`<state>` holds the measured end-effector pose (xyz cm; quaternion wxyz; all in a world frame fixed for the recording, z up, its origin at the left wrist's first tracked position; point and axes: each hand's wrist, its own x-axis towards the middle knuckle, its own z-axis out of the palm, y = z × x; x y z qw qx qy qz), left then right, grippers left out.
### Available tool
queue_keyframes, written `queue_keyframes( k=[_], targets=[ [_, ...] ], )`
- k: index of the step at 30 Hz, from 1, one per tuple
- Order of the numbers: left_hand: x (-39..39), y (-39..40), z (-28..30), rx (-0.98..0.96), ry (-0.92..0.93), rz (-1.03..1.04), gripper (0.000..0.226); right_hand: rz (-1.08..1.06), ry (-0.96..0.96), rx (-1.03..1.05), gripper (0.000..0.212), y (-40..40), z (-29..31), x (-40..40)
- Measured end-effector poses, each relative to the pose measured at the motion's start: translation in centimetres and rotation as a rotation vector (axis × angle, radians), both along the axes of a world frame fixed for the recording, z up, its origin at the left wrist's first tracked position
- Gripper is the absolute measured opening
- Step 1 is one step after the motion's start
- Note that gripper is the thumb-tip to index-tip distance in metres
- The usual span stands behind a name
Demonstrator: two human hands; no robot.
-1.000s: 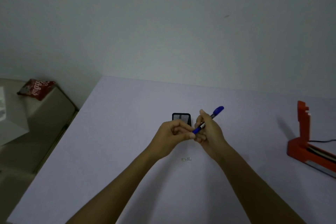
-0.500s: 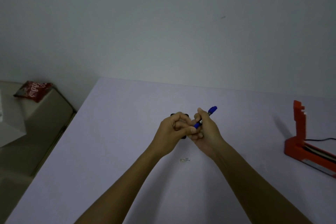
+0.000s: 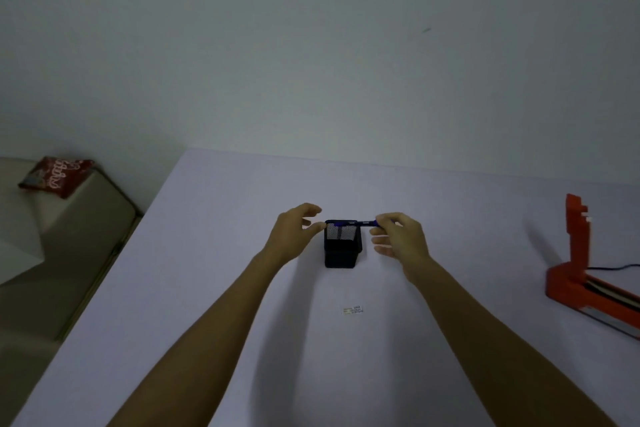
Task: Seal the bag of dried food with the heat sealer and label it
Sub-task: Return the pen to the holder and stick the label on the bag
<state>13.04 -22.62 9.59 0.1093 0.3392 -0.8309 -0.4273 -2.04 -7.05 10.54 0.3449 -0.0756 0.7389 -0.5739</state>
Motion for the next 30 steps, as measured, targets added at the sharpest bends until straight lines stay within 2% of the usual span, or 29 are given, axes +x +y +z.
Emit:
queue_keyframes(
  k=[5,10,14,16,18,20,23,30],
  targets=[
    [0.8,0.9,-3.1,0.021,-0.063,0.033,0.032,0.081,0.165,0.106,0.011,-0.9,-2.5,1.0],
    [1.3,2.4,-6.2,0.005,-0.139,0.130,0.015,0.189,0.140,0.133,0.013,-1.3,-4.3,1.3],
    [1.1,3.7,-8.3,0.005,-0.212,-0.004,0.012,0.219,0.090,0.069,0.019,-0.2,-5.1,1.1],
    [0.9,4.5,-9.1,0.015,-0.259,-0.087,0.017,0.186,0.146,0.078,0.019,0.8,-5.7,1.3],
    [0.8,5.4,-9.9,0.044,-0.286,-0.127,0.021,0.058,0.217,0.151,0.016,2.2,-7.1,1.6],
    [0.6,6.2,-10.6,0.065,-0.291,-0.144,0.022,0.001,0.174,0.260,0.014,3.8,-9.5,2.0],
    [0.5,7.2,-11.5,0.090,-0.309,-0.165,0.022,0.136,0.066,0.432,0.018,5.5,-12.5,3.0],
    [0.5,7.9,-12.4,0.115,-0.341,-0.216,0.034,0.308,0.197,0.570,0.035,5.5,-14.1,3.8]
  ],
)
